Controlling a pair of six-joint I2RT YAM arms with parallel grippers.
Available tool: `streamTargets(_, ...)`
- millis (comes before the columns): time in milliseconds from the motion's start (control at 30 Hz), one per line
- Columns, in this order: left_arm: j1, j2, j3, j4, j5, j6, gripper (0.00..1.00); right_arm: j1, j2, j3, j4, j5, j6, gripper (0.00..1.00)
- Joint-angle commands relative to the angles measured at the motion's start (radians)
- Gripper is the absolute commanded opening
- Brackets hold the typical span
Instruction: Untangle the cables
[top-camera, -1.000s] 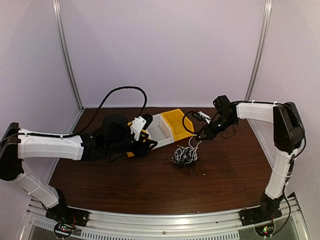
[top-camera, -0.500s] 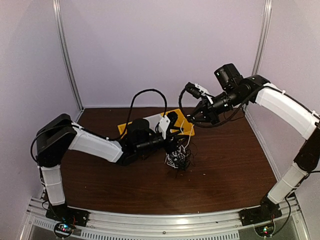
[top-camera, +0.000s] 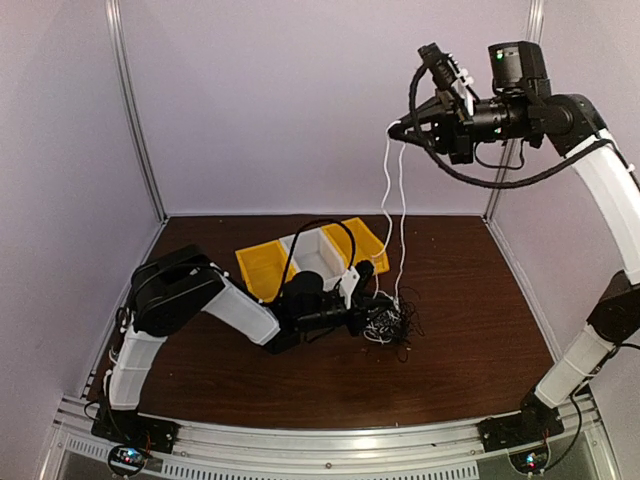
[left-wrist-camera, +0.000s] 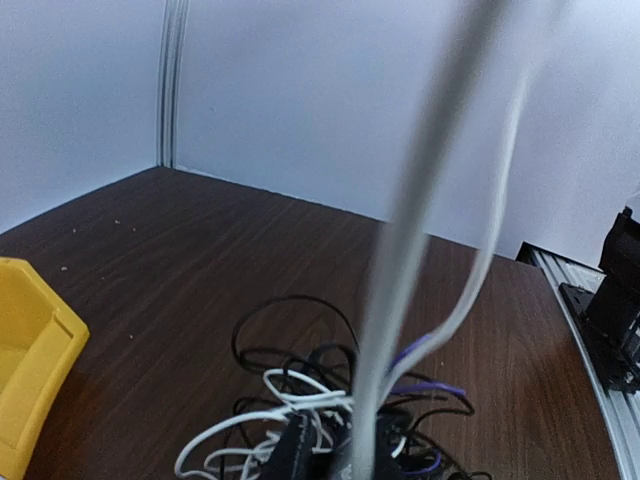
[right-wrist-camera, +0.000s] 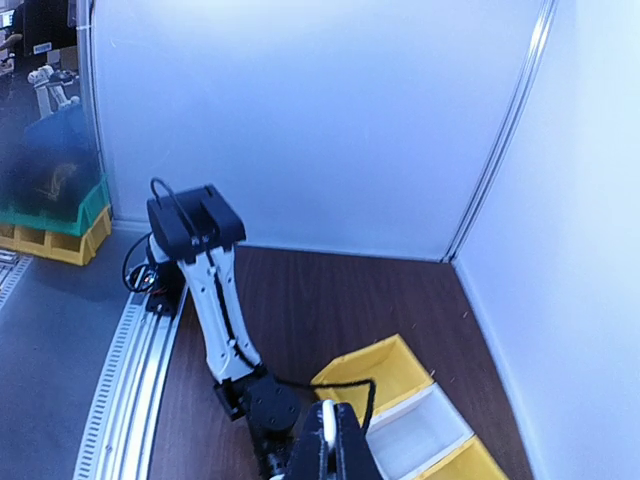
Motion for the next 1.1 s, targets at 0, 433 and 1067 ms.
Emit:
streamTargets(0, -0.006, -0.022, -0.078, 0.032, 0.009, -0.021, 0.15, -0.019, 0.021, 0.198, 0.077, -0.064, 0.036, 0.0)
streamTargets(433, -0.007, -0.175, -0.316, 0.051, -0.08, -0.039, 0.3, -0.123, 0.02, 0.292, 0.112, -0.091, 0.087, 0.0)
streamTargets(1067, -0.009, -0.733, -0.356, -0.309, -0.251, 0.043, 0.61, -0.123, -0.12, -0.282, 0.264, 0.041, 0.044, 0.0)
